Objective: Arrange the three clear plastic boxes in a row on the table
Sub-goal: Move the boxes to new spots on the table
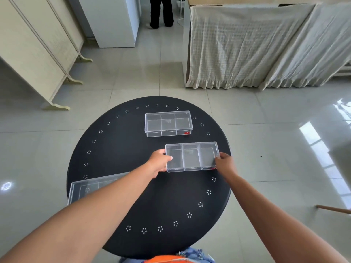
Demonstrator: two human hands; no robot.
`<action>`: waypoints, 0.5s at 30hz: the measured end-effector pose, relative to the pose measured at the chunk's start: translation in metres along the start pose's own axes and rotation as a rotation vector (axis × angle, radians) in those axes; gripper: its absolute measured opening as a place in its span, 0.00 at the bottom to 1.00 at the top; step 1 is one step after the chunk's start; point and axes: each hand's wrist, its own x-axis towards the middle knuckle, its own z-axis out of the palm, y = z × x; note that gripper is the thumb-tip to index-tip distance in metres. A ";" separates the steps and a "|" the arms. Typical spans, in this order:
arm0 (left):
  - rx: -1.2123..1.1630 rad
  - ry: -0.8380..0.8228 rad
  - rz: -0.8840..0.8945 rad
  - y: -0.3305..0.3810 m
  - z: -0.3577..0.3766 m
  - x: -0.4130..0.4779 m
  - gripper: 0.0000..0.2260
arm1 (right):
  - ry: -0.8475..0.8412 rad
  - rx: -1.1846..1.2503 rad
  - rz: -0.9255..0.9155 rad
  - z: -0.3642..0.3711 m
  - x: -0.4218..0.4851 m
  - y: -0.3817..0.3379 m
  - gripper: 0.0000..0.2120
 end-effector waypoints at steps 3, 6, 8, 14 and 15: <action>-0.019 0.105 0.057 0.011 -0.017 -0.003 0.21 | 0.005 0.008 -0.021 0.011 -0.001 -0.017 0.15; -0.015 0.179 0.099 0.015 -0.044 -0.007 0.21 | -0.035 0.034 -0.036 0.034 -0.007 -0.034 0.18; -0.008 0.214 0.113 0.013 -0.069 -0.009 0.20 | -0.073 0.055 -0.050 0.056 -0.014 -0.046 0.18; -0.002 0.310 0.063 -0.010 -0.156 -0.014 0.20 | -0.220 0.033 -0.088 0.126 -0.035 -0.085 0.16; -0.008 0.327 0.054 -0.015 -0.169 -0.016 0.20 | -0.244 0.032 -0.092 0.137 -0.038 -0.091 0.17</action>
